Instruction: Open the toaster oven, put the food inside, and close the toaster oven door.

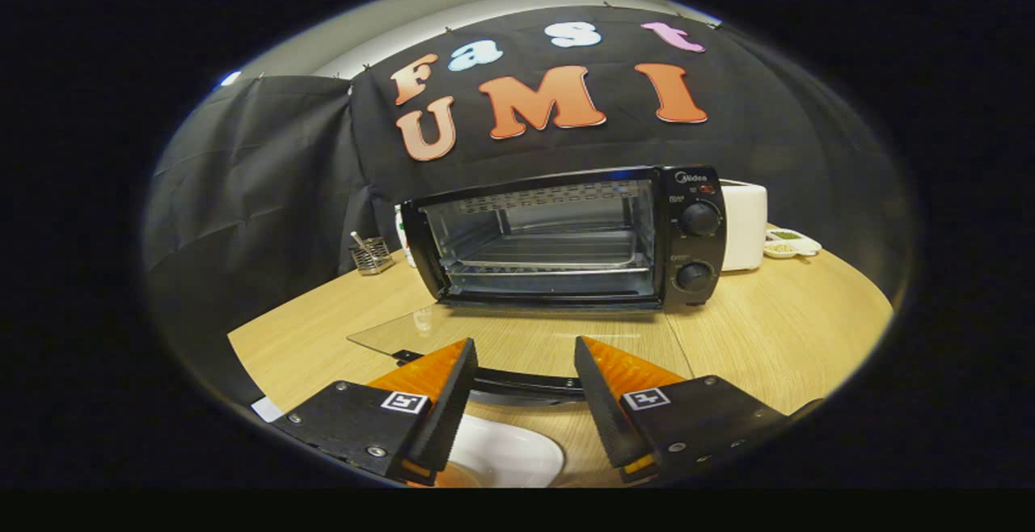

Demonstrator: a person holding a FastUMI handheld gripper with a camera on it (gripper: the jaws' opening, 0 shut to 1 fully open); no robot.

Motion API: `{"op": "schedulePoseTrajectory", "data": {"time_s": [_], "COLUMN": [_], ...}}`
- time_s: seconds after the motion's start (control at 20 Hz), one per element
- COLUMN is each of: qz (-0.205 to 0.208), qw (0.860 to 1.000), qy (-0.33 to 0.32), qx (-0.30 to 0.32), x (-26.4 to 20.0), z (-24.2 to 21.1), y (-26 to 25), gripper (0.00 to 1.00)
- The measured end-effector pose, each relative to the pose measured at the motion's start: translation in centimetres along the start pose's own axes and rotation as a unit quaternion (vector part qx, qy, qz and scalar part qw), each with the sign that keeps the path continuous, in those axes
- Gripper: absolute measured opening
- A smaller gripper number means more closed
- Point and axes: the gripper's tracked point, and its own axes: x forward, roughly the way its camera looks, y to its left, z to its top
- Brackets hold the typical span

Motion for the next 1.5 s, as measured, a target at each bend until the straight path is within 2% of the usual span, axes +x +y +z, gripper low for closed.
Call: {"op": "schedulePoseTrajectory", "data": {"time_s": [0.15,0.5,0.7,0.85,1.1,1.5], "qz": [-0.012,-0.016,-0.03,-0.009,0.051,0.081], "qw": [1.0,1.0,0.999,1.0,0.999,0.994], "qy": [0.019,0.003,-0.011,-0.006,-0.008,0.047], "qx": [0.003,0.009,-0.004,-0.008,-0.011,-0.049], "x": [0.0,-1.7,-3.9,-5.9,-8.6,-10.3], "z": [-1.6,-1.3,-1.8,-2.4,-2.8,-7.0], "y": [-1.2,-2.0,-1.7,-0.3,3.8,6.4], "gripper": [0.72,0.72,0.88,0.93,0.94,0.94]}}
